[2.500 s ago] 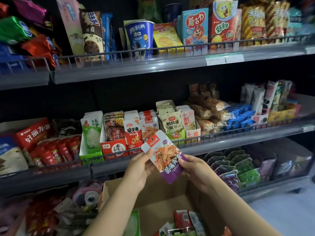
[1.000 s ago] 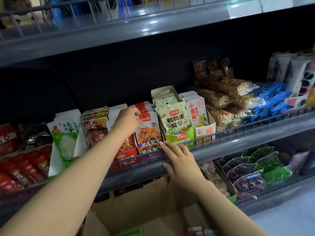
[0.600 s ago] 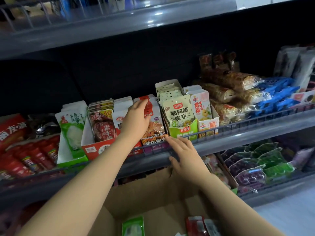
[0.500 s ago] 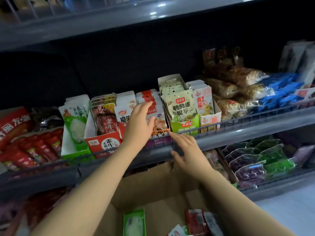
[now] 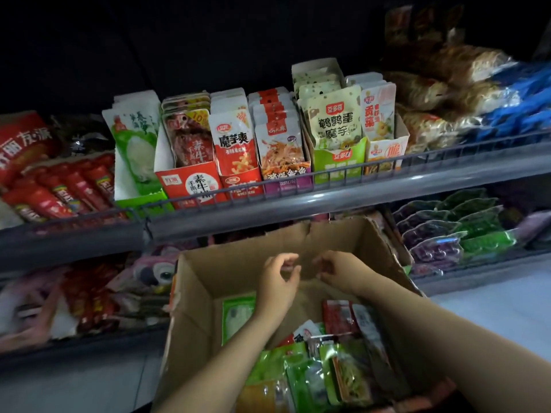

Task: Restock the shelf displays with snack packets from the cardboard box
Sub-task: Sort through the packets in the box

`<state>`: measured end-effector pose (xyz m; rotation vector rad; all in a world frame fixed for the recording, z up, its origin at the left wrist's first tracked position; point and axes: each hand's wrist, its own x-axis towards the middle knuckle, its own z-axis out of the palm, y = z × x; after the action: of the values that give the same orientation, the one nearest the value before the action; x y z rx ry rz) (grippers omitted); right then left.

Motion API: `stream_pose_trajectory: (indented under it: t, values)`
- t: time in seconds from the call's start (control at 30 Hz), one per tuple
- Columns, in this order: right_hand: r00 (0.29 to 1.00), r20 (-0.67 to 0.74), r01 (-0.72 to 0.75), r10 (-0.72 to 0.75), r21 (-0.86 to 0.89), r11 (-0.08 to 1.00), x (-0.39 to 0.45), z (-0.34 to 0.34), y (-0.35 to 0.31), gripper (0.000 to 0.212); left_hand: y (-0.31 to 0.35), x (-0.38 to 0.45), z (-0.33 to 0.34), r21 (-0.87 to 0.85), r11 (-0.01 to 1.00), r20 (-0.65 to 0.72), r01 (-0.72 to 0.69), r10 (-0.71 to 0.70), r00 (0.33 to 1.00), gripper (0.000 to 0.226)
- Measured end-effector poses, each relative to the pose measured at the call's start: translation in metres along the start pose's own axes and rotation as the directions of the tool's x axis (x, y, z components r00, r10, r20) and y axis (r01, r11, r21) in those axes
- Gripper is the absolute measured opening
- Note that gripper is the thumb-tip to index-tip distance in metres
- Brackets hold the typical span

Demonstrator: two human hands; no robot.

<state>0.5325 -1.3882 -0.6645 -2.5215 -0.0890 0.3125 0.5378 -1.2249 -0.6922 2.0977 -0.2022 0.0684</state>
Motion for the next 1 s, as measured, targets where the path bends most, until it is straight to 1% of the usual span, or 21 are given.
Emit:
stream_pose_trajectory:
  t: [0.1,0.17,0.27,0.37,0.43,0.53,0.63,0.67,0.7,0.77,0.8,0.87,1.0]
  values:
    - [0.99,0.126,-0.062,0.069,-0.059,0.996,0.005,0.015,0.014,0.038,-0.022,-0.008,0.014,0.017,0.988,0.088,0.157,-0.158,0.984,0.017]
    - [0.971,0.213,-0.084,0.106,-0.112,0.99,0.008,0.026,0.025,0.037,-0.035,-0.013,0.023,0.045,0.967,0.168,0.25,-0.254,0.953,0.018]
    - [0.923,0.354,-0.077,0.15,-0.213,0.974,0.011,0.039,0.038,0.043,-0.055,-0.019,0.037,0.121,0.922,0.279,0.369,-0.388,0.878,0.023]
    - [0.885,0.423,-0.061,0.196,-0.313,0.948,0.012,0.048,0.051,0.05,-0.067,-0.021,0.05,0.156,0.873,0.356,0.462,-0.486,0.798,0.023]
    - [0.875,0.429,-0.074,0.224,-0.339,0.938,0.013,0.054,0.059,0.053,-0.072,-0.019,0.058,0.145,0.855,0.393,0.499,-0.512,0.763,0.024]
    - [0.869,0.426,-0.09,0.252,-0.365,0.927,0.014,0.059,0.068,0.051,-0.072,-0.013,0.071,0.118,0.826,0.433,0.552,-0.543,0.72,0.024]
    - [0.859,0.435,-0.107,0.27,-0.363,0.926,0.017,0.058,0.074,0.048,-0.068,-0.008,0.086,0.054,0.757,0.451,0.651,-0.6,0.661,0.011]
    - [0.858,0.437,-0.12,0.272,-0.344,0.931,0.018,0.057,0.076,0.046,-0.067,-0.007,0.09,0.041,0.738,0.446,0.674,-0.617,0.648,0.004]
    - [0.859,0.433,-0.139,0.273,-0.316,0.939,0.02,0.057,0.078,0.045,-0.067,-0.007,0.094,0.039,0.728,0.438,0.684,-0.628,0.643,0.004]
    - [0.869,0.42,-0.164,0.261,-0.253,0.953,0.022,0.055,0.079,0.045,-0.066,-0.006,0.1,0.036,0.706,0.422,0.707,-0.652,0.63,0.015]
    - [0.875,0.409,-0.177,0.258,-0.226,0.958,0.023,0.054,0.079,0.044,-0.065,-0.005,0.102,0.022,0.687,0.41,0.727,-0.669,0.62,0.015]
    - [0.89,0.376,-0.213,0.256,-0.154,0.965,0.024,0.051,0.078,0.037,-0.062,-0.004,0.102,-0.02,0.635,0.395,0.772,-0.704,0.59,0.008]
    - [0.925,0.297,-0.246,0.236,-0.004,0.969,0.025,0.041,0.071,0.023,-0.054,-0.005,0.092,-0.145,0.534,0.436,0.833,-0.721,0.538,0.017]
